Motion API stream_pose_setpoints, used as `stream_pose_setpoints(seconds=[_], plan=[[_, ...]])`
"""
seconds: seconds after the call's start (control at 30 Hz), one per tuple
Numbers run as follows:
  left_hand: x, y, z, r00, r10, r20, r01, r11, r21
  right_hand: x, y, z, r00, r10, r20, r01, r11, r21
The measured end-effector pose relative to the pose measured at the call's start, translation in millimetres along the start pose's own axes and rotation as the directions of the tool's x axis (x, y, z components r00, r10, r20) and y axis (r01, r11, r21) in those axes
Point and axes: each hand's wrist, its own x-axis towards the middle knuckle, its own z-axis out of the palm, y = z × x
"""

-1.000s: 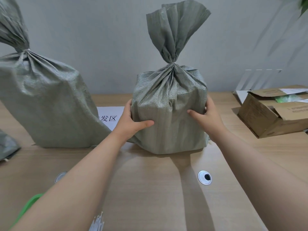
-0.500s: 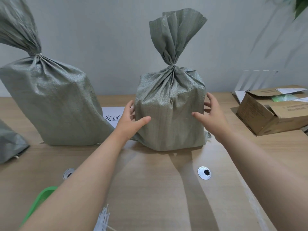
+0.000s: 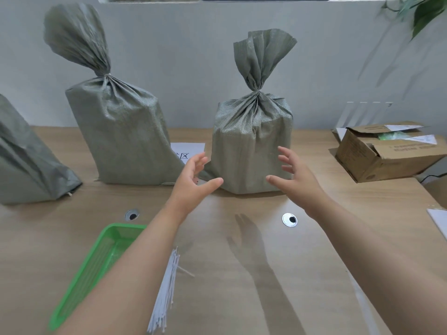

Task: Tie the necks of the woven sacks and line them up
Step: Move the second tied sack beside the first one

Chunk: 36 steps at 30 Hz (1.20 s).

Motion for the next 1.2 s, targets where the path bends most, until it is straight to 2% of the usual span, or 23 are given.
stream_pose_setpoints(seconds=[0.33, 0.5, 0.73, 0.97, 1.2], plan=[[-143.3, 22.1, -64.3, 0.999, 0.012, -0.043, -0.017, 0.994, -0.107, -130.0, -70.3, 44.7, 0.997, -0.015, 0.077, 0.005, 0.992, 0.125], [-201.3, 6.9, -121.6, 0.999, 0.027, -0.044, -0.032, 0.993, -0.112, -187.4, -105.7, 106.2, 0.995, -0.018, 0.095, 0.002, 0.986, 0.166], [-258.4, -30.7, -246.6, 1.000, 0.005, 0.006, -0.005, 0.996, -0.093, -252.5, -167.4, 220.3, 0.994, -0.039, 0.101, 0.023, 0.989, 0.149], [-294.4, -46.0, -340.9, 1.000, -0.013, -0.003, 0.013, 0.995, -0.096, -285.3, -220.1, 315.1, 0.991, -0.064, 0.119, 0.041, 0.981, 0.187], [-296.3, -59.4, -391.3, 0.996, -0.028, -0.079, 0.023, 0.998, -0.061, -267.5, -241.5, 362.7, 0.980, -0.122, 0.157, 0.087, 0.973, 0.214]])
